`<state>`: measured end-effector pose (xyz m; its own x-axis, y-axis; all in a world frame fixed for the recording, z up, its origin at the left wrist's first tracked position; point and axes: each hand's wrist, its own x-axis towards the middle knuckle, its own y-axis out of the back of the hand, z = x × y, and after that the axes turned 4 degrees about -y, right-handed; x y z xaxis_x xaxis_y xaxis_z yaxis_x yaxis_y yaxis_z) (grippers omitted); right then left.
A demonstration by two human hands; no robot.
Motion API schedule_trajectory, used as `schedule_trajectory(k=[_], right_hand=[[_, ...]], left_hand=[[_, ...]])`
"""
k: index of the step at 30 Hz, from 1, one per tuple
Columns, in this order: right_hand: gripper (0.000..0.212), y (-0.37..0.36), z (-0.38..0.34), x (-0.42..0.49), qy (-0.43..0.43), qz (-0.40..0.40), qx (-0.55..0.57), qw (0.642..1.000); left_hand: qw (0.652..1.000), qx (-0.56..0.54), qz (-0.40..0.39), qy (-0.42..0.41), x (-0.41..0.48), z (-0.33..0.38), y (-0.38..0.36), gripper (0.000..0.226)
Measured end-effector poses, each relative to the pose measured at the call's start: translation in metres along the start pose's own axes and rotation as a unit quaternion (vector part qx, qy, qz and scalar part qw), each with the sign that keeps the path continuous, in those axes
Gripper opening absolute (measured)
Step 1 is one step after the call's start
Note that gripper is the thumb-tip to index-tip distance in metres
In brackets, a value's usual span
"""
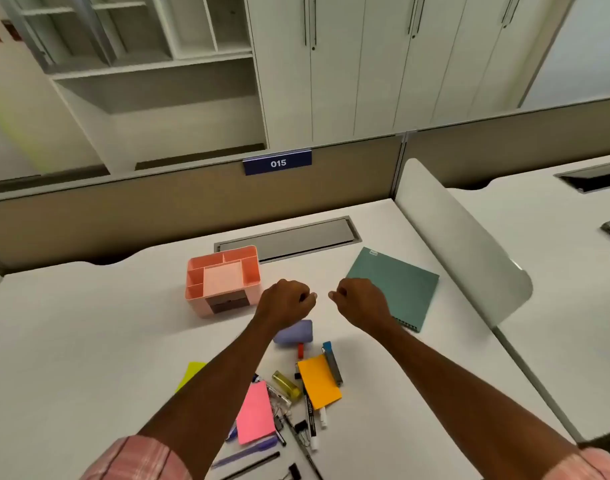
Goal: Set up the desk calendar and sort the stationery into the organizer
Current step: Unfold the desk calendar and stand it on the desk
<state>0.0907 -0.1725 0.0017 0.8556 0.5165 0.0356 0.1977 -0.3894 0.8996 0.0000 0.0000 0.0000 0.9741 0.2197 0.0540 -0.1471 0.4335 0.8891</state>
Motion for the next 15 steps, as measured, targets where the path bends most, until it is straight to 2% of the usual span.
schedule_trajectory(k=[6,11,15], right_hand=[[0.036,0.001,0.041,-0.010,-0.080,-0.006,0.030,0.996],[0.032,-0.001,0.082,-0.015,-0.131,-0.016,0.033,0.991],[0.026,-0.001,0.113,-0.019,-0.179,-0.019,0.049,0.983]], left_hand=[[1.000,0.005,-0.023,0.010,0.018,0.030,-0.026,0.040],[0.998,-0.040,-0.001,0.049,0.034,0.049,-0.056,0.033],[0.992,-0.088,-0.028,0.084,0.054,0.050,-0.081,0.007]])
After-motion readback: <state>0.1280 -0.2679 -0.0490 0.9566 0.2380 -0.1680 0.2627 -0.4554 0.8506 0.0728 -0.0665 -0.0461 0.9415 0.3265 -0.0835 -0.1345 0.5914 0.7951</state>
